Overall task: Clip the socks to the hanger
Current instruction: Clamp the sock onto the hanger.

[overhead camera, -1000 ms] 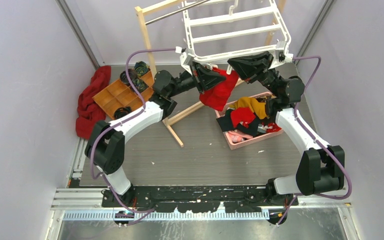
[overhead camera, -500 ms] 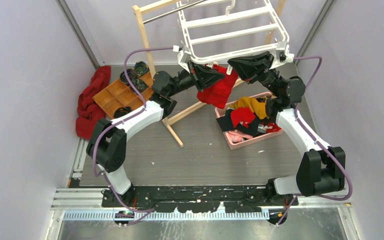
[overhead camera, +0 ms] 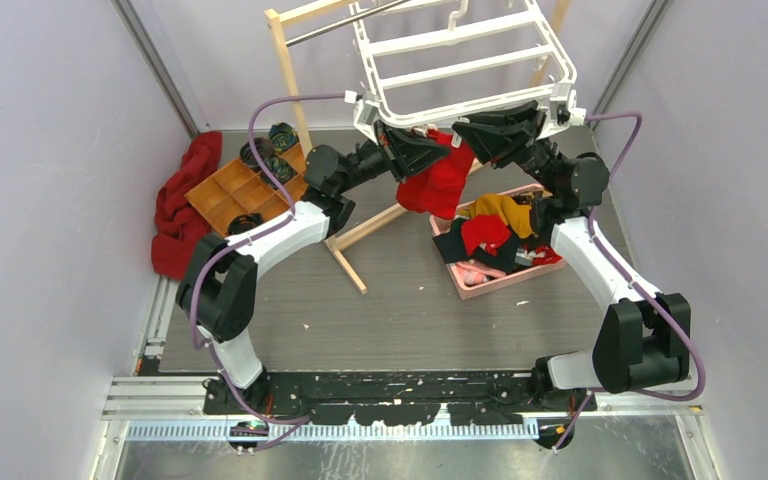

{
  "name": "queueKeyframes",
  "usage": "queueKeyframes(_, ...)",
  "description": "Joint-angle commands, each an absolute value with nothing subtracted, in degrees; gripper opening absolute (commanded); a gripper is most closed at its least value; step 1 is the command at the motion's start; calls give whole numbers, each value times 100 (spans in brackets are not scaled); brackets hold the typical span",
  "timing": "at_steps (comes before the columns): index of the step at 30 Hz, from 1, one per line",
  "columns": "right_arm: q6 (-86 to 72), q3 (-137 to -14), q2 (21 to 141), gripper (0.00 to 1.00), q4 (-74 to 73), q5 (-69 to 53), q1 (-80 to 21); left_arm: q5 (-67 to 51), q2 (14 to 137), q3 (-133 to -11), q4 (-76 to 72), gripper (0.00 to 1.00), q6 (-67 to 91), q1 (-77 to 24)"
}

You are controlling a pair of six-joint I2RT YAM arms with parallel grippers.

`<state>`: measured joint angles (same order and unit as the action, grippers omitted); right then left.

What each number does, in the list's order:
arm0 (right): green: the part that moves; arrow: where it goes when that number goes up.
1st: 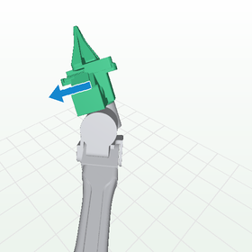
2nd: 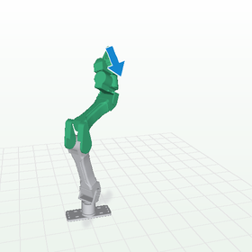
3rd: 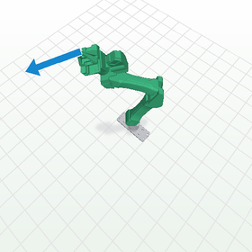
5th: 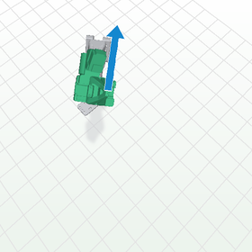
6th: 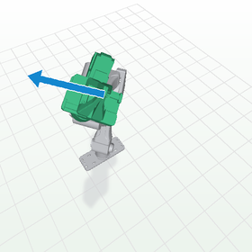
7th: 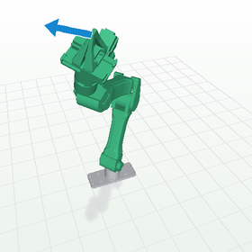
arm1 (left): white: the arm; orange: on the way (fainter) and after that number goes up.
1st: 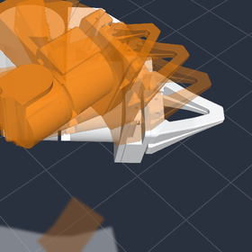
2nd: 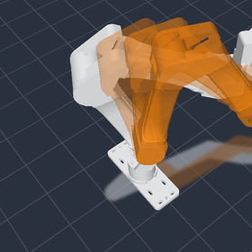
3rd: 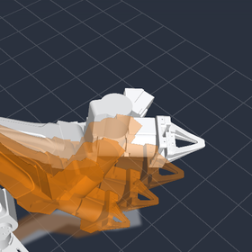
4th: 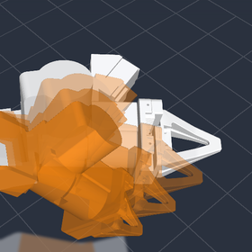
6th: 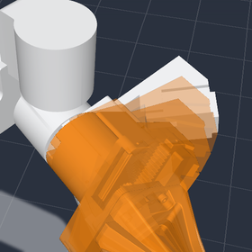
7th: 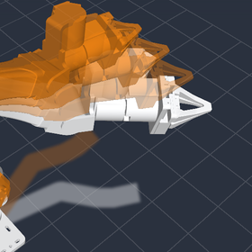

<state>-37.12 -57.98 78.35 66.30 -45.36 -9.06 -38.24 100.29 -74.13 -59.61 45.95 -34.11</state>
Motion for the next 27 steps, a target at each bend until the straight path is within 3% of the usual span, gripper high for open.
queueKeyframes(1, -3604, -5906, 7621, 41, 6734, -4722, -958, -3650, 10037, -7542, -6267, 0, 4836, -3297)
queueKeyframes(8, -3580, -5885, 7557, 57, 6704, -4744, -955, -3530, 10017, -7459, -6260, 0, 4821, -3255)
queueKeyframes(15, -3771, -5703, 7293, 86, 6672, -5095, -644, -3205, 9761, -7226, -5885, 0, 4554, -3085)
queueKeyframes(19, -3878, -5646, 7053, 92, 6371, -5740, -445, -3007, 9580, -7151, -5545, 1, 4302, -3017)
queueKeyframes(23, -3814, -5522, 6735, 99, 5873, -6626, -351, -2847, 9404, -7120, -5263, 11, 4124, -2997)
queueKeyframes(27, -3541, -5450, 6326, 100, 4863, -7189, -90, -2760, 9174, -7037, -5145, 28, 3999, -2993)
